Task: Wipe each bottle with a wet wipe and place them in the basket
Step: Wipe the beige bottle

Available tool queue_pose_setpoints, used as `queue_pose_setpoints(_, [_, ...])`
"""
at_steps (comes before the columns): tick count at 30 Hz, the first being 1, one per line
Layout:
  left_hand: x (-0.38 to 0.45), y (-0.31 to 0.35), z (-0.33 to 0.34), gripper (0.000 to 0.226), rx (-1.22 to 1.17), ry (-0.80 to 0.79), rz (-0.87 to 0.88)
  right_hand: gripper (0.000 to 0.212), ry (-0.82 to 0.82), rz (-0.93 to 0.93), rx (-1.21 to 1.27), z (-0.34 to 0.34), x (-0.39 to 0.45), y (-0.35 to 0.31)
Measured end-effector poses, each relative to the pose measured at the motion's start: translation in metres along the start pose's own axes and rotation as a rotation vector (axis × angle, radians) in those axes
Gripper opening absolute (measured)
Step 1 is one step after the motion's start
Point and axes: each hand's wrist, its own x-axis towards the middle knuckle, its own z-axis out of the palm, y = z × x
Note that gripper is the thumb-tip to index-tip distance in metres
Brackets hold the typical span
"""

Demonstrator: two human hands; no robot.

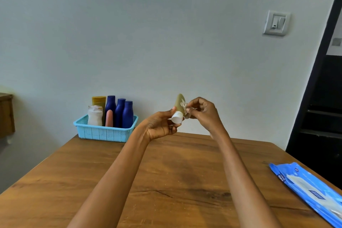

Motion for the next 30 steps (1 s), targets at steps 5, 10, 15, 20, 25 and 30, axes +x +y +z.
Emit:
queue_pose_setpoints(5, [0.0,-0.008,-0.004,0.043,-0.028,-0.114,-0.044,0.028,0.315,-0.008,0.001,-0.007,0.004,0.01])
queue_pose_setpoints(10, [0.003,-0.012,0.003,0.049,0.014,-0.16,-0.082,0.03,0.266,-0.01,-0.129,0.001,0.001,0.018])
queue_pose_setpoints(15, [0.003,-0.009,0.006,0.039,0.0,-0.1,-0.054,0.029,0.248,-0.092,-0.271,0.012,0.0,0.019])
queue_pose_setpoints(20, [0.006,-0.006,-0.002,0.028,-0.064,-0.01,-0.021,0.018,0.193,-0.1,-0.225,0.019,-0.004,0.008])
queue_pose_setpoints(25, [0.006,-0.01,-0.003,0.035,-0.04,-0.023,-0.062,0.02,0.321,-0.099,-0.128,0.02,-0.005,0.008])
queue_pose_setpoints(30, [0.01,-0.017,0.004,0.051,0.018,-0.048,-0.118,0.027,0.339,-0.126,-0.229,0.012,0.0,0.017])
